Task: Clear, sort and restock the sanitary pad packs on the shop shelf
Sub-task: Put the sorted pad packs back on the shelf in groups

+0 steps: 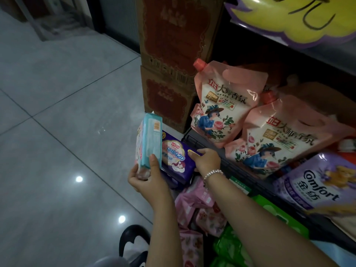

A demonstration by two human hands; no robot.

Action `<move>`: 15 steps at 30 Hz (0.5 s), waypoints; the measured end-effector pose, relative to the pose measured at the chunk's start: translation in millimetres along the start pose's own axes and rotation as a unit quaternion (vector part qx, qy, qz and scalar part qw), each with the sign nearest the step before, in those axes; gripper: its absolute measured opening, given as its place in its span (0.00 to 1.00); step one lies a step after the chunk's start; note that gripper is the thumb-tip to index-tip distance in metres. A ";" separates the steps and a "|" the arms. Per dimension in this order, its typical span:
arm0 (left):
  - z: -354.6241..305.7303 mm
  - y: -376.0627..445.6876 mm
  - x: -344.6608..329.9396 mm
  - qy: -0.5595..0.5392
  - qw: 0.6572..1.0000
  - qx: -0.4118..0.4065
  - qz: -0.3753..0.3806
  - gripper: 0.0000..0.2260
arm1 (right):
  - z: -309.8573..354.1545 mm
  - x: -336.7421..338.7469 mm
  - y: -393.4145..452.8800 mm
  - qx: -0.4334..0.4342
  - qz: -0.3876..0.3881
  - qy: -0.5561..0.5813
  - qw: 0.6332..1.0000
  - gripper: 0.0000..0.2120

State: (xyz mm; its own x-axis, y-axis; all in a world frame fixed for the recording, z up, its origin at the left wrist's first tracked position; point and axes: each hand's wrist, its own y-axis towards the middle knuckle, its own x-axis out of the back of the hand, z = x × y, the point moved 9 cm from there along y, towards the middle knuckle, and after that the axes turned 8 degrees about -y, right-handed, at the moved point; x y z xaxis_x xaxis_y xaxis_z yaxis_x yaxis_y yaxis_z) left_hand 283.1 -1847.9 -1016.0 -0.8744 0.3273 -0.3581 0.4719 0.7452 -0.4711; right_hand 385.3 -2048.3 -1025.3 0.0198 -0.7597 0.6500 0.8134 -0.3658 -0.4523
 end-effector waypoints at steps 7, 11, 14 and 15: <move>-8.6 -15.1 -5.5 0.000 0.999 0.010 0.042 0.14 | 9.9 26.2 -26.3 0.061 -0.025 0.037 0.997 0.23; -13.9 -32.1 -11.2 0.003 0.994 0.034 0.104 0.12 | 18.4 46.1 -48.0 0.103 -0.008 0.103 0.989 0.22; -14.5 -43.5 -9.1 0.011 0.986 0.078 0.146 0.14 | 26.3 65.9 -65.6 0.149 0.010 0.147 0.978 0.24; -14.4 -47.4 -8.9 0.015 0.982 0.098 0.162 0.16 | 27.3 72.2 -70.9 0.160 0.015 0.154 0.975 0.25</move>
State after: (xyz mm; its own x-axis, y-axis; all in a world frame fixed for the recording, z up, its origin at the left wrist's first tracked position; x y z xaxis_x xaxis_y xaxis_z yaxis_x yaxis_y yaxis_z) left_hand 266.9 -1877.8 -978.9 -0.6769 0.5476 -0.4919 0.7354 0.4747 -0.4835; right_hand 344.9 -2062.5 -929.7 -0.0891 -0.9113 0.4020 0.9561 -0.1913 -0.2218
